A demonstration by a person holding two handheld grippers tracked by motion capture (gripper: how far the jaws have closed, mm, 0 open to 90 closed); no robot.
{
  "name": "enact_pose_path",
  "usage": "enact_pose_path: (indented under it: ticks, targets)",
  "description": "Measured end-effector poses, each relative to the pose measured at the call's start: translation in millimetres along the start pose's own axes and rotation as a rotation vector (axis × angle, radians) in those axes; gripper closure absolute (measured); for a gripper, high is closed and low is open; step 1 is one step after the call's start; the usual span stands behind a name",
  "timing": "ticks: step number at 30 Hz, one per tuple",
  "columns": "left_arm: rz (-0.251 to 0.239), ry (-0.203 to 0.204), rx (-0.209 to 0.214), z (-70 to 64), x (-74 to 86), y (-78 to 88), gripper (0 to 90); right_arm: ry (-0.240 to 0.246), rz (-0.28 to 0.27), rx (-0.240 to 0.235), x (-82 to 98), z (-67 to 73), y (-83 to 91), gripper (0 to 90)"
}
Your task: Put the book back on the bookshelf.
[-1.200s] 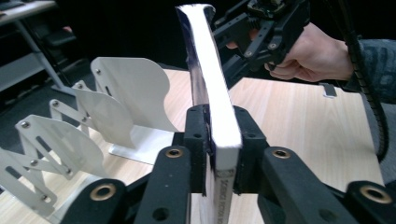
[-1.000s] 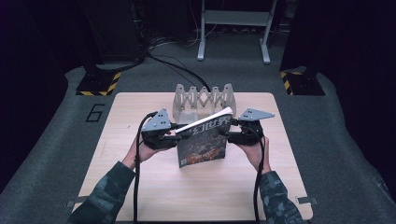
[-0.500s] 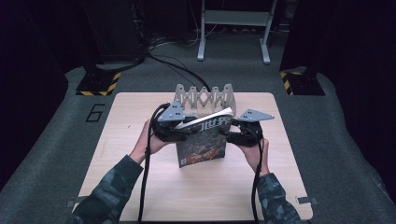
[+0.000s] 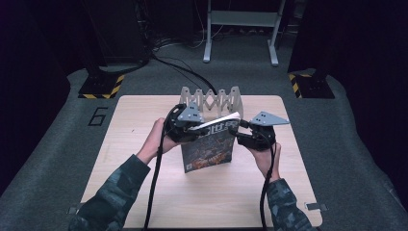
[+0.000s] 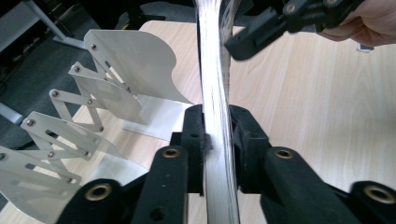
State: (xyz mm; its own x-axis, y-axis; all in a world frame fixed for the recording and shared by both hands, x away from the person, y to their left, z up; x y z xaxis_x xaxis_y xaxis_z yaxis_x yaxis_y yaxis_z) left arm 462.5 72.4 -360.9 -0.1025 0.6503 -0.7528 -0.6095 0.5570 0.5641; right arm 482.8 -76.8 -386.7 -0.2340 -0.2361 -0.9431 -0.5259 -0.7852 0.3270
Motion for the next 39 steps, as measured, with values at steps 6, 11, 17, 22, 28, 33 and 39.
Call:
enact_pose_path:
  ticks: [6, 11, 17, 22, 28, 33, 39]
  targets:
    - [-0.003, -0.010, 0.006, -2.1, -0.4, 0.3, 80.5, 0.010, -0.059, 0.030, -11.8, -0.8, 13.9, 64.7]
    - [-0.020, -0.015, 0.010, -3.1, -0.3, 0.4, 80.6, 0.003, -0.094, 0.080, -15.5, -5.5, 22.0, 78.3]
    - [-0.018, -0.008, 0.001, -1.4, 0.2, 0.2, 81.0, 0.010, -0.100, 0.111, -15.2, -7.6, 21.7, 87.5]
    - [-0.018, 0.021, -0.001, 1.1, 0.3, -0.4, 81.6, -0.028, -0.078, 0.122, -0.9, -15.9, 21.9, 86.5]
    - [-0.002, 0.054, -0.030, 5.1, 0.8, -1.7, 82.0, -0.122, 0.006, 0.144, 48.1, -26.6, 17.6, 77.4]
    - [0.006, 0.076, -0.040, 7.3, 0.1, -2.2, 82.2, -0.179, 0.087, 0.201, 96.4, -37.9, 12.7, 61.1]
    - [0.016, 0.083, -0.056, 11.1, -0.3, 0.2, 82.1, -0.263, 0.164, 0.277, 145.0, -51.0, 11.4, 40.1]
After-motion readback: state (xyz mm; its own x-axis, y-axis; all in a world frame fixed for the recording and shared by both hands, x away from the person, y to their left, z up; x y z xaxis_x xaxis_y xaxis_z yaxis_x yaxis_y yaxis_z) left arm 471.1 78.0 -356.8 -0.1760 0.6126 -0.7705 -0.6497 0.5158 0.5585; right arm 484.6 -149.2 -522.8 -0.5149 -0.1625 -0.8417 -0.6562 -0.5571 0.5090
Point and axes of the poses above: each handheld gripper's, and its own axes: y roughly backward along the jaws, x roughly out of its underside, z roughly to its left, the point moved 9 cm from there along -y, roughly forward along the jaws, and after that the axes turned 13 degrees about -x, right-handed, at the moved point
